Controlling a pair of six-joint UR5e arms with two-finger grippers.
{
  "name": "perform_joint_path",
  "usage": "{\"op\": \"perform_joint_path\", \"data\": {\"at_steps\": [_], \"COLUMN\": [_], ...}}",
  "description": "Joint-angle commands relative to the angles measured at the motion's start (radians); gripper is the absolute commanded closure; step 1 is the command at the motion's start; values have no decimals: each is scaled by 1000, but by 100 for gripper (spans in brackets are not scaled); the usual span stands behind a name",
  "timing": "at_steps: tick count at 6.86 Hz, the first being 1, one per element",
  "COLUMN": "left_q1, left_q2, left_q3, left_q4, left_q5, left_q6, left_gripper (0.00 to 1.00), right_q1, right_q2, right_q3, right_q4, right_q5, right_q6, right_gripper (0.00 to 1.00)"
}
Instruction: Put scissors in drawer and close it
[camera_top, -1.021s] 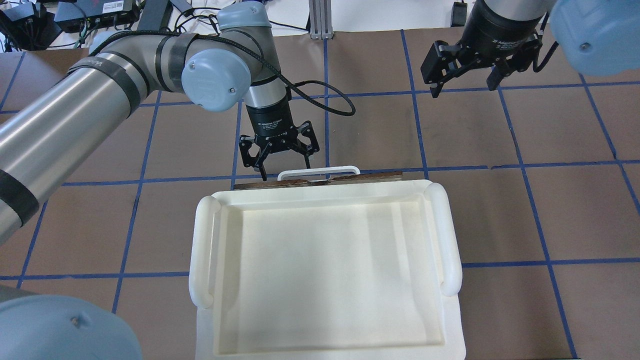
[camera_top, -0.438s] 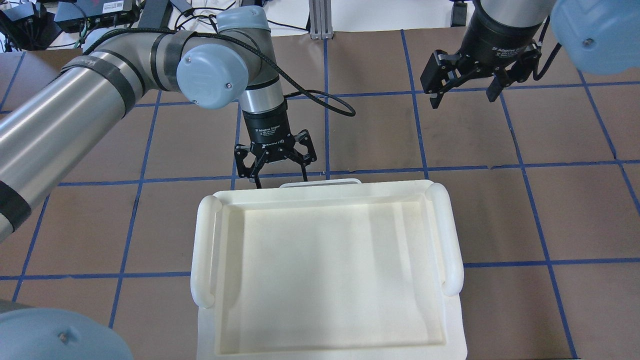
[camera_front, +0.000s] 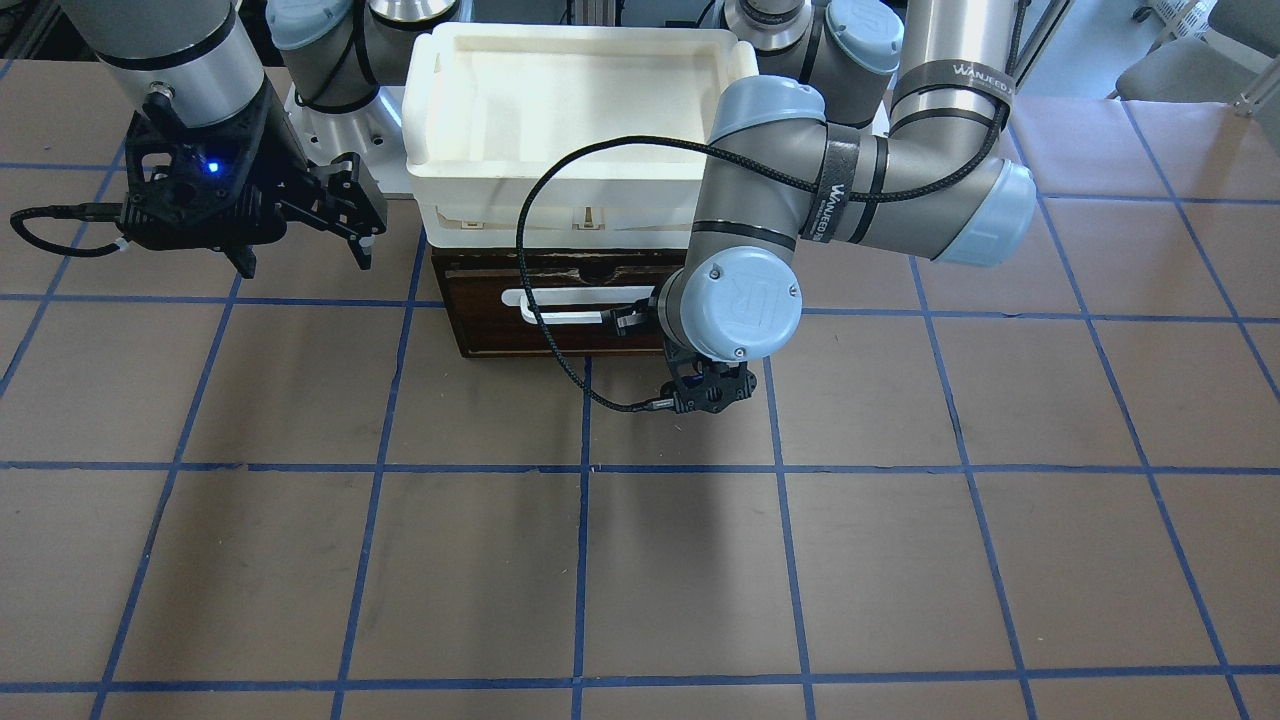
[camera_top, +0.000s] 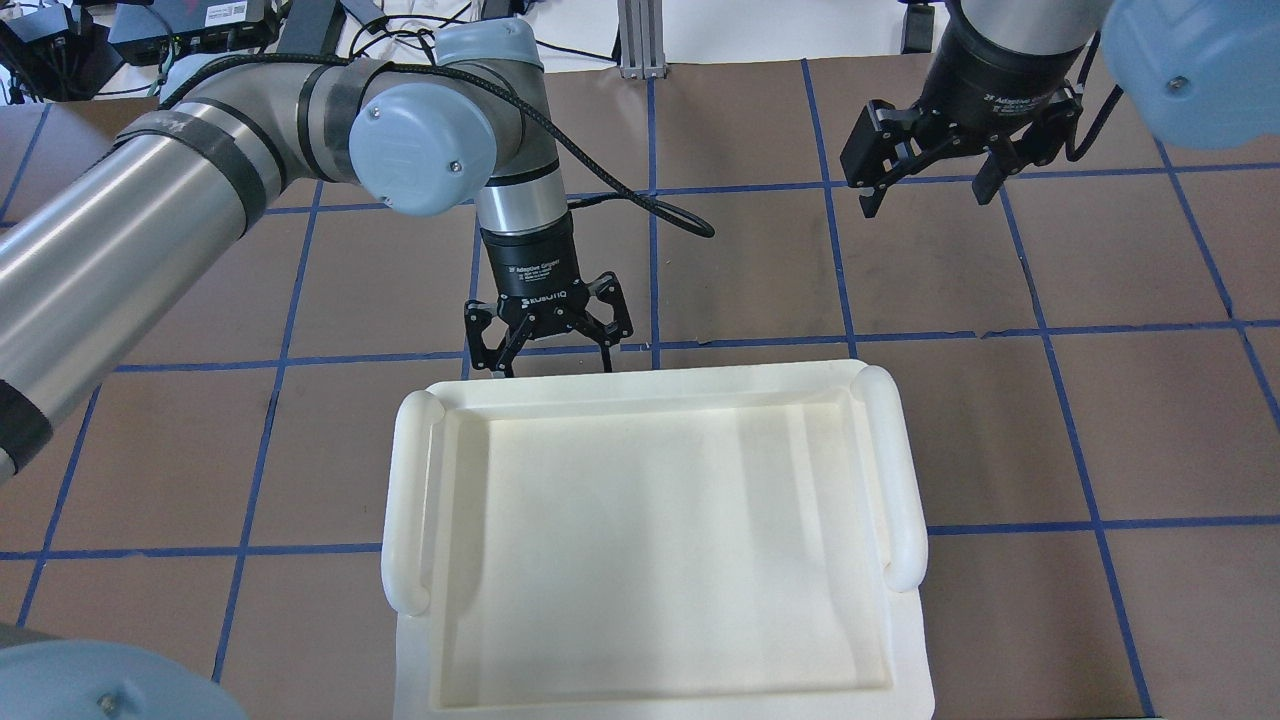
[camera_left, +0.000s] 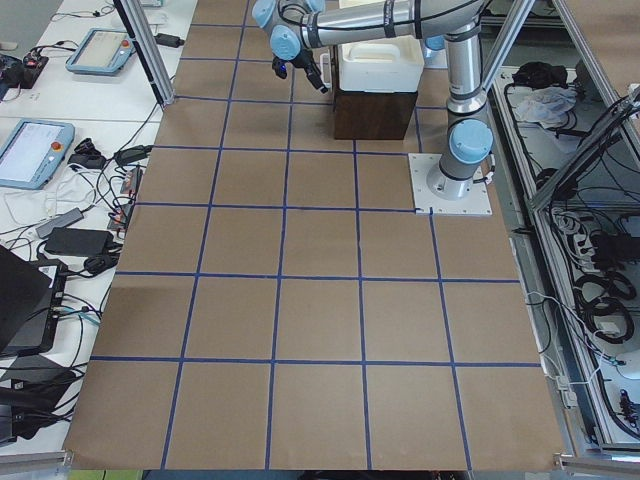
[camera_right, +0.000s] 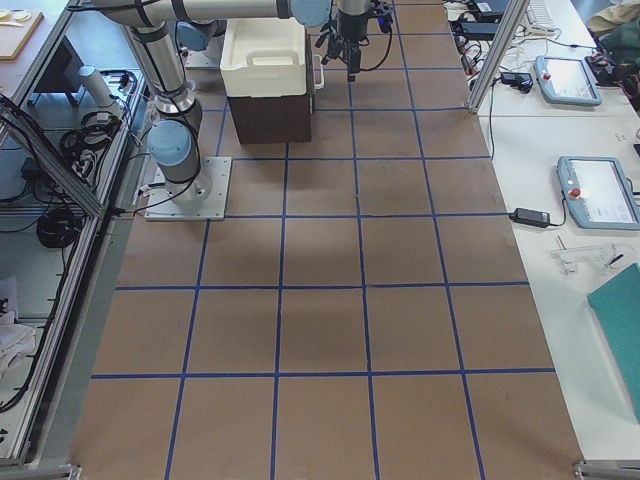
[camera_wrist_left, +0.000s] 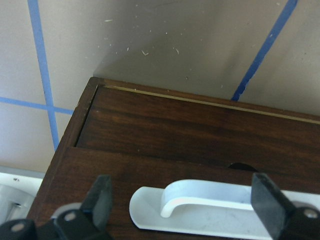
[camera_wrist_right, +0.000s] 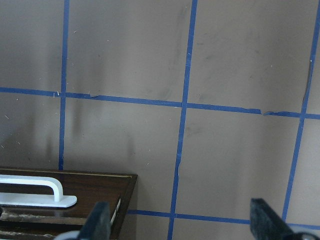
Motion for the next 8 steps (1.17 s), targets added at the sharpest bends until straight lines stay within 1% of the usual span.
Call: {"op": "perform_joint_path", "data": {"at_steps": [1,4,5,7,8], "left_q1": [-2,-3,13,24,60], "left_q2": [4,8,13,16,28], "left_q3": [-1,-23,0,109,141], "left_q4": [-38,-33,-25,2,98], "left_q5": [-4,-7,-10,-1,1], "left_q6": [-32,-57,-54,-51,-37], "left_gripper": [0,0,0,0,0], "right_q1": [0,0,0,0,2], "right_q2": [0,0,0,0,0], "right_q3": [0,2,2,2,2], "right_q4": [0,5,3,3,2], "right_q5": [1,1,1,1,1], "right_q6": [0,2,2,2,2], "right_gripper": [0,0,0,0,0]}}
